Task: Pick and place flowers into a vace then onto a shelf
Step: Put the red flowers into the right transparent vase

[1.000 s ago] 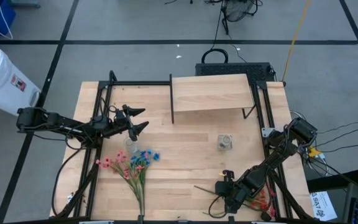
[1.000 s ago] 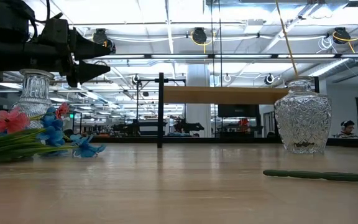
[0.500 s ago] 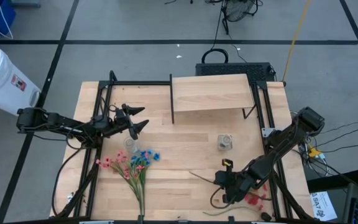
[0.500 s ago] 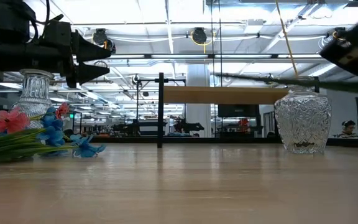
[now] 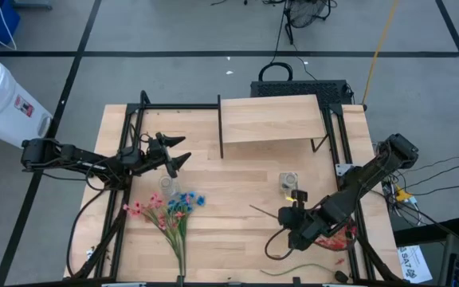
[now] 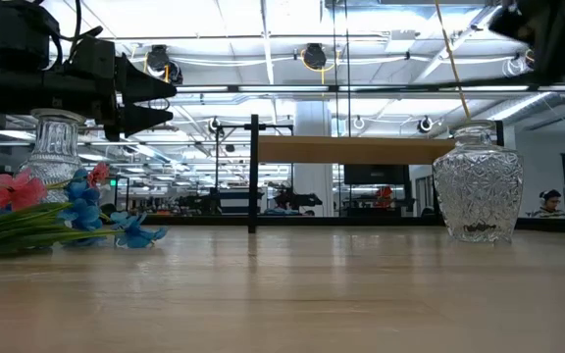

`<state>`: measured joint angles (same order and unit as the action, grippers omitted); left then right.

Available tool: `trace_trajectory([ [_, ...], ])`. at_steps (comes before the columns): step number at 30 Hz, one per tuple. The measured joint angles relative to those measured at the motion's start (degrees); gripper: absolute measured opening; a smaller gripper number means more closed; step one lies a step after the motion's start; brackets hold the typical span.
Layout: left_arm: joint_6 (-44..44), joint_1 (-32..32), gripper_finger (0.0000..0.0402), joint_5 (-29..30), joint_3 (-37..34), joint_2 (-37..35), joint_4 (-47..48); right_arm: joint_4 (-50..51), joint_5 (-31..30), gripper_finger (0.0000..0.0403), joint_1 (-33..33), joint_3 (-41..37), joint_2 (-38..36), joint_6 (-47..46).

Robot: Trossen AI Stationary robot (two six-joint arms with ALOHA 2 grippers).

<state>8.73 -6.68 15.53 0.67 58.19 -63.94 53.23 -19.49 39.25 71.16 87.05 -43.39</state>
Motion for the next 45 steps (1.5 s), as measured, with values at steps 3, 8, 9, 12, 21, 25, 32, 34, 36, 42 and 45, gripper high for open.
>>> trace_trajectory([
  [3,0.0,0.0,0.0365,0.0,0.0,0.0,0.1,6.4,-0.1,0.0,-1.0,4.4,-0.1,0.6],
  [8,0.0,0.0,0.0365,0.0,0.0,0.0,0.4,19.6,0.4,0.0,-2.8,9.4,0.0,0.0],
  [9,0.0,0.0,0.0365,0.0,0.0,0.0,0.4,22.3,1.1,0.0,-3.3,10.1,-0.1,-0.5],
  [12,-0.5,0.0,0.0365,0.0,0.0,0.0,0.4,31.0,3.3,0.0,-4.5,11.8,-0.1,-2.4],
  [21,-1.4,0.0,0.0365,0.0,0.0,0.0,0.4,37.0,7.2,0.0,-7.1,12.9,-0.4,-0.7],
  [25,-1.5,0.0,0.0365,0.0,0.0,0.0,0.4,36.5,8.0,0.0,-8.2,12.9,-0.2,-0.6],
  [32,-1.5,0.0,0.0365,0.0,0.0,0.0,0.5,36.7,16.1,0.0,-12.1,12.9,-0.2,-3.3],
  [34,-1.5,0.0,0.0365,0.0,0.0,0.0,0.5,36.8,17.5,0.0,-13.0,12.9,-0.2,-3.5],
  [36,-1.5,0.0,0.0365,0.0,0.0,0.0,0.5,36.8,19.3,0.0,-14.1,12.9,-0.2,-4.4],
  [42,-1.5,0.0,0.0365,0.0,0.0,0.0,0.5,36.8,22.4,0.0,-16.8,12.9,-0.2,-10.2],
  [45,-1.5,0.0,0.0365,0.0,0.0,0.0,0.5,36.7,23.1,0.0,-16.2,12.9,-0.2,-16.1],
])
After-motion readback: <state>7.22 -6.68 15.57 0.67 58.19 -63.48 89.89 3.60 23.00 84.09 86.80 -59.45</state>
